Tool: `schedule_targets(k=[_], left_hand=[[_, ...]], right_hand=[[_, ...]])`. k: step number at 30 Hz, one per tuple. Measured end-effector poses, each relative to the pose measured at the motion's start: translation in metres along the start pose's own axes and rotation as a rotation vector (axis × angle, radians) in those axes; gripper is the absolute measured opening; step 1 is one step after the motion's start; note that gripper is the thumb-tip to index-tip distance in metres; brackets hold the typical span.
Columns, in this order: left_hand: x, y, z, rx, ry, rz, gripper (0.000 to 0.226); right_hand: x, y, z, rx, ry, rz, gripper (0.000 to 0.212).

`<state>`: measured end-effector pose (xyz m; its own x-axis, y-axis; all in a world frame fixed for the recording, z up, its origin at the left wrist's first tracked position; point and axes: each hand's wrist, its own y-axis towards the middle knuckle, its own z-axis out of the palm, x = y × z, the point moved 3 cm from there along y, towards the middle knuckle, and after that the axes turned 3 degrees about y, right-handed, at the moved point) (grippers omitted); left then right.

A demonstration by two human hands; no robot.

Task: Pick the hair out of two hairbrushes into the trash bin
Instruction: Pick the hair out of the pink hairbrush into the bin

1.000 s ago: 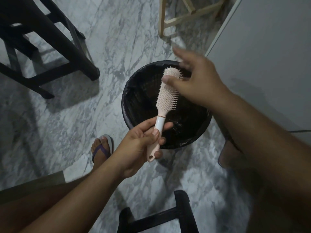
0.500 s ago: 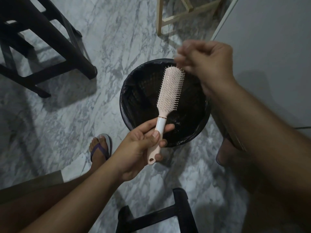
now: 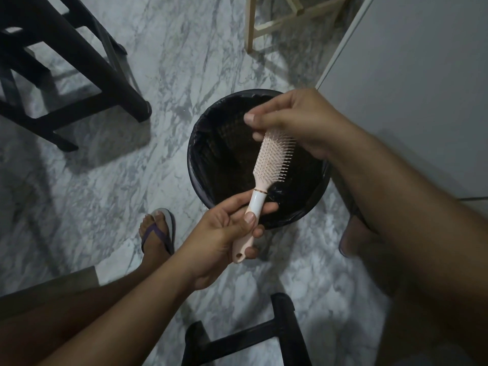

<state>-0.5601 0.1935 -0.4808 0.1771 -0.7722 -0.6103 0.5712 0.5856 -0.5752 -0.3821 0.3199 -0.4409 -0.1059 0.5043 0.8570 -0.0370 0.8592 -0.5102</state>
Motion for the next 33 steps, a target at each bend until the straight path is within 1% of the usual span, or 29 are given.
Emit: schedule_targets(k=[2,7,10,14,15,17,18,19,20,22,23,24,26,28,30,31,33], left_hand=[[-0.003,0.0,0.002,0.011,-0.008,0.011,0.046],[-0.007,0.0,0.002,0.012,0.015,0.028,0.046],[-0.002,-0.003,0.0,0.011,0.028,0.012,0.046],[0.003,-0.006,-0.006,0.025,-0.029,0.003,0.045],[0.002,-0.006,-0.007,0.03,-0.056,0.01,0.045],[-0.001,-0.005,-0.009,0.033,-0.103,0.025,0.046],[-0.002,-0.005,-0.01,0.032,-0.117,0.03,0.046],[-0.003,-0.004,-0.01,0.031,-0.125,0.032,0.046],[-0.004,-0.003,-0.01,0.032,-0.13,0.031,0.047],[-0.004,-0.002,-0.01,0.037,-0.142,0.03,0.046],[-0.005,-0.002,-0.01,0.039,-0.149,0.033,0.046],[-0.006,-0.002,-0.01,0.04,-0.155,0.036,0.045],[-0.008,-0.002,-0.01,0.042,-0.156,0.045,0.045],[-0.009,-0.003,-0.012,0.046,-0.156,0.049,0.045],[-0.009,-0.003,-0.012,0.051,-0.163,0.057,0.045],[-0.011,-0.003,-0.012,0.052,-0.171,0.065,0.045],[-0.015,-0.003,-0.012,0.04,-0.194,0.087,0.044]], right_hand=[[0.002,0.002,0.0,0.023,0.256,0.064,0.016],[0.007,0.007,-0.003,0.029,0.556,0.119,0.009],[0.012,0.011,-0.023,-0.076,0.629,0.069,0.007],[0.01,0.014,-0.045,-0.145,0.694,0.033,0.005],[0.006,0.016,-0.048,-0.182,0.638,0.02,0.004],[-0.003,0.016,-0.045,-0.255,0.359,0.006,0.012],[-0.01,0.018,-0.039,-0.256,0.249,0.029,0.018],[-0.019,0.019,-0.03,-0.201,0.228,0.088,0.024],[-0.025,0.018,-0.017,-0.112,0.263,0.167,0.03],[-0.033,0.015,0.005,0.112,0.404,0.3,0.048],[-0.033,0.014,0.012,0.212,0.471,0.335,0.054],[-0.032,0.013,0.015,0.267,0.515,0.331,0.057],[-0.028,0.017,0.014,0.231,0.564,0.244,0.047],[-0.025,0.02,0.009,0.085,0.516,0.137,0.032],[-0.022,0.019,0.001,-0.039,0.318,0.051,0.029],[-0.023,0.019,-0.003,-0.061,0.167,0.006,0.029],[-0.032,0.016,-0.011,-0.014,-0.215,-0.049,0.021]])
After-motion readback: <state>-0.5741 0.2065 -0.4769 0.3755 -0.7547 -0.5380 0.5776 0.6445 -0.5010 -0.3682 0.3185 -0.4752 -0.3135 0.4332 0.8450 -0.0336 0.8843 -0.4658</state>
